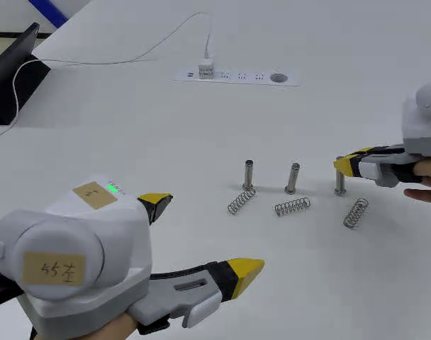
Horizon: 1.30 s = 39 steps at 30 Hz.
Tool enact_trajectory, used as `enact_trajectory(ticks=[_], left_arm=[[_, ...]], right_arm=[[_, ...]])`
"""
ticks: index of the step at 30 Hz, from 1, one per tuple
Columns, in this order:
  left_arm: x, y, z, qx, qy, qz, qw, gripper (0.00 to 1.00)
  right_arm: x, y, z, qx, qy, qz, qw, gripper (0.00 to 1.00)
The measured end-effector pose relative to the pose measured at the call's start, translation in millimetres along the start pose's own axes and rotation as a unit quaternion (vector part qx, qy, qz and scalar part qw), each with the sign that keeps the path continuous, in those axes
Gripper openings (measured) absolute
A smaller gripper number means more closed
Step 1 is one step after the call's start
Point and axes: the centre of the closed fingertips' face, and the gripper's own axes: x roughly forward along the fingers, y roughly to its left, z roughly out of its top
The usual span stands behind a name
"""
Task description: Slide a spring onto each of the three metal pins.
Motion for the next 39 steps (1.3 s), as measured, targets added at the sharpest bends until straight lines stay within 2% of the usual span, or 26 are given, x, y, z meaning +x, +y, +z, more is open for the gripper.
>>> enact_trajectory(ticks=[7, 19, 29, 33, 36, 39], left_arm=[[-2.3, -1.2, 0.6, 0.003, -0.002, 0.000, 1.0000, 0.82], [-5.2, -0.5, 1.2, 0.008, -0.004, 0.004, 0.9999, 0.81], [-6.6, 1.0, 2.7, 0.016, -0.004, 0.006, 0.9998, 0.79], [-6.2, 2.0, 2.7, 0.017, -0.003, 0.007, 0.9998, 0.78], [-5.7, 2.8, 2.4, 0.021, 0.000, 0.008, 0.9997, 0.77], [-5.6, 5.4, 4.3, 0.021, -0.003, 0.013, 0.9997, 0.73]], right_arm=[[-8.3, 3.2, -4.3, -0.024, 0.013, -0.007, 0.9996, 0.09], [-12.5, 0.8, -9.0, -0.017, 0.022, -0.012, 0.9996, 0.09], [-12.4, 1.9, -13.0, -0.037, 0.036, -0.014, 0.9986, 0.09], [-13.8, 2.8, -13.1, -0.043, 0.034, -0.014, 0.9984, 0.12], [-15.3, 2.3, -12.9, -0.042, 0.033, -0.016, 0.9984, 0.18], [-19.3, 1.3, -10.8, -0.040, 0.024, -0.018, 0.9988, 0.21]])
